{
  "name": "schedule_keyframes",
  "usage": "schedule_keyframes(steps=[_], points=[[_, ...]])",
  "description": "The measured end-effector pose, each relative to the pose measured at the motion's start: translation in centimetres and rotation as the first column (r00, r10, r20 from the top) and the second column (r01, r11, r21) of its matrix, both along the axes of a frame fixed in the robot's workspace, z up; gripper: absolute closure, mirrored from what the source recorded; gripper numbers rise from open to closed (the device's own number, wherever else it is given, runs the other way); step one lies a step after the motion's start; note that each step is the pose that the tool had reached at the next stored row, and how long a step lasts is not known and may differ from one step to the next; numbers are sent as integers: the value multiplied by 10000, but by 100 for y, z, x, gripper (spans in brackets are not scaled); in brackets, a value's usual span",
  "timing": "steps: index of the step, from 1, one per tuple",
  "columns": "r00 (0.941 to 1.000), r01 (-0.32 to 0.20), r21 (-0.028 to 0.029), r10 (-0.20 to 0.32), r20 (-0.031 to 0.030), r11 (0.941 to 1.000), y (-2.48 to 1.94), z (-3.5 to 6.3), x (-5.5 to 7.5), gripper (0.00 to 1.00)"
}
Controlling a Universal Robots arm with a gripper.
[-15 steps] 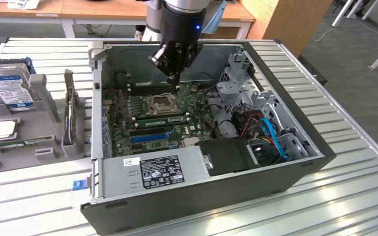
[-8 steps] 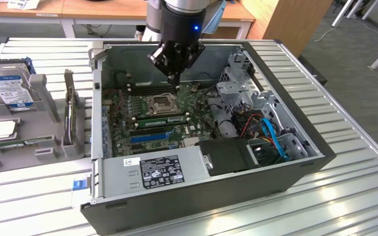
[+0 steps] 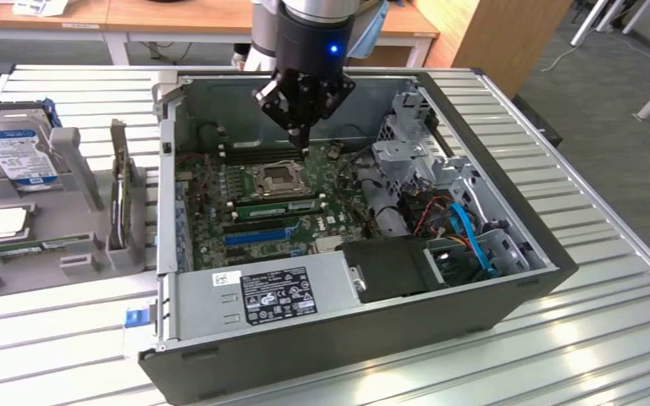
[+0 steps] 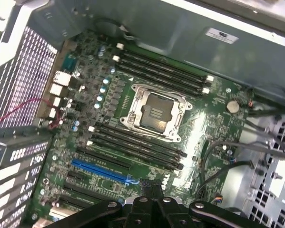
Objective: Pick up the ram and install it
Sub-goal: 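Press down the ram until it locks into place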
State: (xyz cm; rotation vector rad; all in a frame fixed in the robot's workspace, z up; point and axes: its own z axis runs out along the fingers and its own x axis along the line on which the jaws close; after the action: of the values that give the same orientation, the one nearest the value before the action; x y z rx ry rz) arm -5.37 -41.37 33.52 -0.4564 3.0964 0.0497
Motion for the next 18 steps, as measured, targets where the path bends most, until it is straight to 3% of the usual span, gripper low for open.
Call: schedule_keyframes(steps=[7,18], points=[[9957,923,0,-923,1,9957,0,-2,0,90],[9792,2027,0,-2027,0,9792,0,-5,0,90]])
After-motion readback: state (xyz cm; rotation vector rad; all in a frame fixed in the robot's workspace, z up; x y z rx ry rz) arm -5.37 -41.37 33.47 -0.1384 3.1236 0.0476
